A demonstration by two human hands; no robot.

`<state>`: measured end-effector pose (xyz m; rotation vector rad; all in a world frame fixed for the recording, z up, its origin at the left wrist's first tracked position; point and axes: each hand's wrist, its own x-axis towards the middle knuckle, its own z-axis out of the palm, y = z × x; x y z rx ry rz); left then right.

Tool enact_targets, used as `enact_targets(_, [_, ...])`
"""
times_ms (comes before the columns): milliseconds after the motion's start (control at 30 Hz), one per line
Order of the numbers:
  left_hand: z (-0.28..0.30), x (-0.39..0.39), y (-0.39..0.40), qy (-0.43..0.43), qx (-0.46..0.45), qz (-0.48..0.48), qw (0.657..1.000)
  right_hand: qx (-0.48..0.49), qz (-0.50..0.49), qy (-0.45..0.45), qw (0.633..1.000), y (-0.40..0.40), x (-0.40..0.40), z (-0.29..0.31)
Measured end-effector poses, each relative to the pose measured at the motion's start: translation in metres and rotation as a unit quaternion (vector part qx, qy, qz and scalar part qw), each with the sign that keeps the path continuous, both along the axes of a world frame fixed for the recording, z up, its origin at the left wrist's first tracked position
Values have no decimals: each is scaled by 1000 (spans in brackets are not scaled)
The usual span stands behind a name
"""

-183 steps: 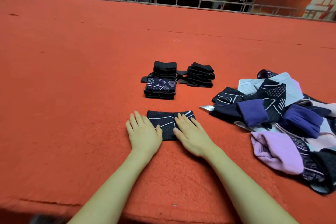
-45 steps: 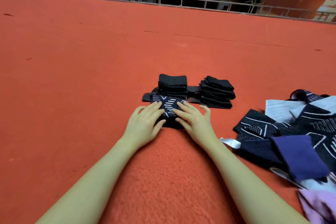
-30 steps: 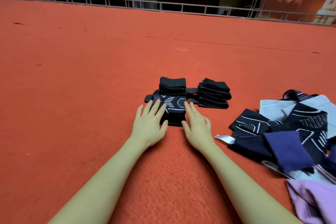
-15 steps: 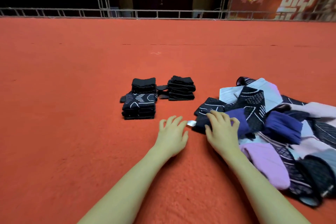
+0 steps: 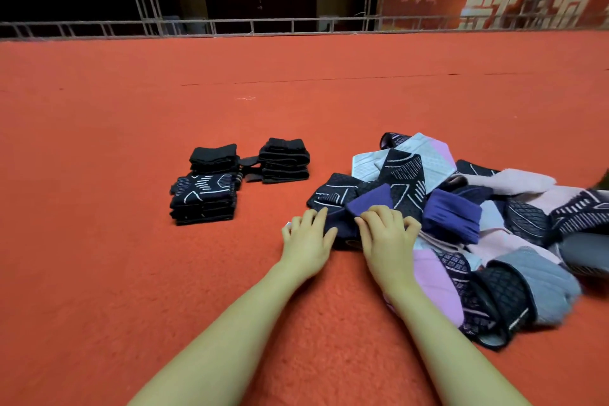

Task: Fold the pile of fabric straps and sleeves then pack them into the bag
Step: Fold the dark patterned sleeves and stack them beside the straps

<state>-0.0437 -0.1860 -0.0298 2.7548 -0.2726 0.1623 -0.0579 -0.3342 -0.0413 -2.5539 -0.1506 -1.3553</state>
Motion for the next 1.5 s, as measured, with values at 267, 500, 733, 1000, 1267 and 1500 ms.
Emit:
enact_targets(267, [-4,-20,24,-180,-169,30,969,84,80,-9,993,33,-14,15])
enact_targets(500, [8,-37,97,-357,40,37,933,57,-13,16,998,73,-18,16])
enact_targets(733, [-1,-61,158,-422,109,43,899,50,-14,108,993,106,-25,13])
enact_targets(1000, [-20,-68,176,-437,103,-43,892,-67,237,276,929,136,-31,25])
enact_targets(1267, [-15,-68,174,-480,125,-51,867,-159,244,287,913,132,-22,35])
enact_targets(1500, [-23,-81,156,-341,156,34,926,-69,225,181,955,135,-32,10])
